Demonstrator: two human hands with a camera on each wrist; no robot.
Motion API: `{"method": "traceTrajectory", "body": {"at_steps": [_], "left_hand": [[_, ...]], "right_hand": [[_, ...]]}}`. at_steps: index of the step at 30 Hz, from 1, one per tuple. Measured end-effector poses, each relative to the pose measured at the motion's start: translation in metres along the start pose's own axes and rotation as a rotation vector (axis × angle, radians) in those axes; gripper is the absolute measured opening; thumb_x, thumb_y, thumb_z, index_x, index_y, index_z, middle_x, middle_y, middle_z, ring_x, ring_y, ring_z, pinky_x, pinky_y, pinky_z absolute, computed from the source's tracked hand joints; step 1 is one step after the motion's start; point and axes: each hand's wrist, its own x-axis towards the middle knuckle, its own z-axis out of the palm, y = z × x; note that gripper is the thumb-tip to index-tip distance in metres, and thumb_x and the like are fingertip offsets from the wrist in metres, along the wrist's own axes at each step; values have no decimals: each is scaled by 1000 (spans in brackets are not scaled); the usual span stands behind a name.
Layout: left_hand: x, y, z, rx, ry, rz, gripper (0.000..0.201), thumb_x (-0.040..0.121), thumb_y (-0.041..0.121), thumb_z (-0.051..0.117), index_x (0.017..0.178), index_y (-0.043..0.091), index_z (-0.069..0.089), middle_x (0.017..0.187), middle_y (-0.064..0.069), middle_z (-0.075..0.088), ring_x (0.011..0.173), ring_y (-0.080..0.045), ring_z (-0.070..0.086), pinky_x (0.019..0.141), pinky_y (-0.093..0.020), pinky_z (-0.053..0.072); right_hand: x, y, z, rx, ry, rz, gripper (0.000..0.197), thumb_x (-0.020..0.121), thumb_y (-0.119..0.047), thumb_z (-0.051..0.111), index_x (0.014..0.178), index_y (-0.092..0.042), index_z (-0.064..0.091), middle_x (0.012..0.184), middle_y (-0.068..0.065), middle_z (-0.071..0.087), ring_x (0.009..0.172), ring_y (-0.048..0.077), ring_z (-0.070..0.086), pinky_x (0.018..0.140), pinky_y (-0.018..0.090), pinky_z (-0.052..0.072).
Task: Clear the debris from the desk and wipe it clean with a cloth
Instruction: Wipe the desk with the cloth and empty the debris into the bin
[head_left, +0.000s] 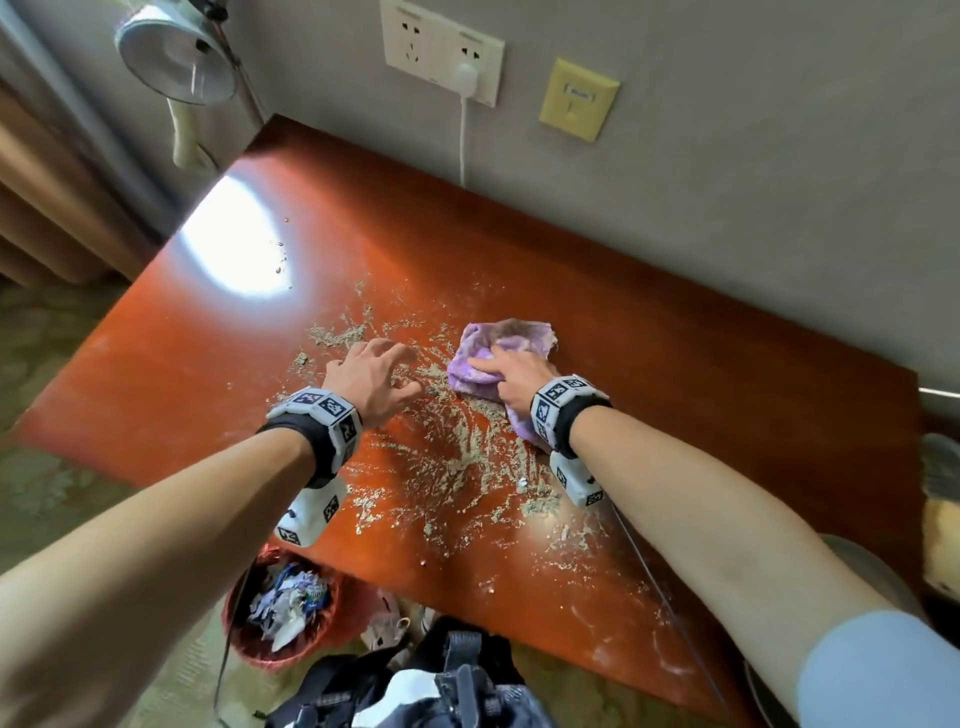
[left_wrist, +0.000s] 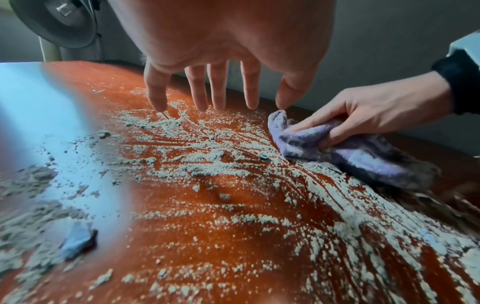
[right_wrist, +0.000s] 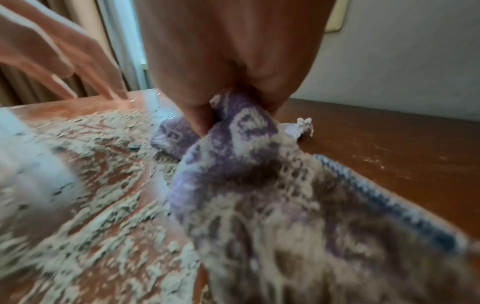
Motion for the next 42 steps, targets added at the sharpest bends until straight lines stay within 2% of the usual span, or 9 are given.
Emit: {"method": "traceTrajectory", "body": {"at_steps": [6,10,15,21,26,28,31,36,42], "left_hand": [[-3,1,5,4,-1,35,45,91,55,46,131,35,47,152,-3,35,137,-25,32,102,-62,39],[-2,-2,9,7,-11,15,46,90,57,47,131,36,47,153,-2,34,136,-24,33,102,-61,40],[-1,-2,15,25,-44,13,46,92,55,48,133,33,45,154,-6,30,138,-25,31,103,-56,41],[-2,-5,19,58,-35,23,50,91,59,45,135,36,43,153,-4,33,138,-24,31,100,-62,41],[-7,-4,14,50,-28,17,49,91,60,45,134,36,44,154,-4,31,138,-24,32,101,-58,42],[-7,-3,9,25,-19,17,49,90,61,45,132,36,45,154,-4,31,137,-25,33,101,-60,42],[-5,-2,1,-12,1,32,46,89,61,46,128,38,46,153,-4,32,137,-26,33,100,-62,42],[1,-6,-8,7,11,-11,48,90,62,46,131,38,45,154,-2,31,138,-24,33,101,-59,43],[6,-22,-9,-79,36,-94,43,90,56,47,129,36,47,153,-1,33,138,-23,32,105,-59,38]], "right_hand": [[-12,33,-40,34,210,121,69,94,4,36,149,-38,36,160,2,28,128,32,47,104,42,43],[-2,81,-45,-28,203,221,67,95,-4,39,148,-45,33,158,6,30,134,35,42,111,44,37],[-6,94,-27,27,84,373,77,94,0,41,153,-44,18,165,1,5,143,42,27,116,55,28],[-15,46,-4,48,91,293,72,96,-5,45,153,-42,20,162,7,16,121,38,50,90,45,55],[-36,14,-3,-52,-31,124,61,100,-9,39,153,-37,25,162,9,19,121,35,51,102,46,46],[-37,15,-12,-53,-70,74,68,96,2,36,152,-35,28,161,8,21,103,23,57,83,30,49],[-35,25,-40,-28,-23,83,72,91,8,33,150,-33,36,155,12,35,87,21,57,71,30,49],[-3,57,-78,-60,123,299,67,96,-6,43,154,-35,26,157,12,31,133,39,43,106,41,41],[54,83,-76,-97,105,328,71,97,-13,43,156,-28,7,159,18,17,136,43,37,108,47,37]]}}
